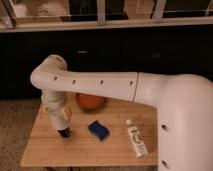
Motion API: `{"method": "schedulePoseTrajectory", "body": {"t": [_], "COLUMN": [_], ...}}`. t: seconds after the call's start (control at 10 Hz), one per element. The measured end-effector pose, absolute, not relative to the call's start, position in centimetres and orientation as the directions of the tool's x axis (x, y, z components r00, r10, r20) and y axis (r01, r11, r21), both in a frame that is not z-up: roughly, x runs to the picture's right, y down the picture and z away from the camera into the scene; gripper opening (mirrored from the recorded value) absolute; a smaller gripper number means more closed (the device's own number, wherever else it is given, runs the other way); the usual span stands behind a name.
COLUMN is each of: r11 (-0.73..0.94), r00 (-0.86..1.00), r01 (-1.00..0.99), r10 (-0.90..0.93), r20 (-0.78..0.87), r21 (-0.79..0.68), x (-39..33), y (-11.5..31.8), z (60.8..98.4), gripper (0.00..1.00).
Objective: Place the ceramic cup over the eraser
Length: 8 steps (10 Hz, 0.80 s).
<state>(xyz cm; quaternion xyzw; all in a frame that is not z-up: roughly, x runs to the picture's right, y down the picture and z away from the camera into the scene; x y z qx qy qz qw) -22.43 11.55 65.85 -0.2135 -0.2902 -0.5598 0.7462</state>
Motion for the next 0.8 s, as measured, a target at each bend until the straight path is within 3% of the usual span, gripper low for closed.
{"method": "schedulePoseTrajectory", "body": {"t": [0.2,0.8], "r11": [0.281,0.278], "r00": [0.203,0.197], "r01": [0.960,0.960], "r10": [-0.712,-0.714], "r20": [0.672,0.672], "r21": [0.008,0.014], "x": [-22.45,-22.51], "y": [11.56,11.66], "z": [66.00,66.39], "gripper": [0.58,0.58]}}
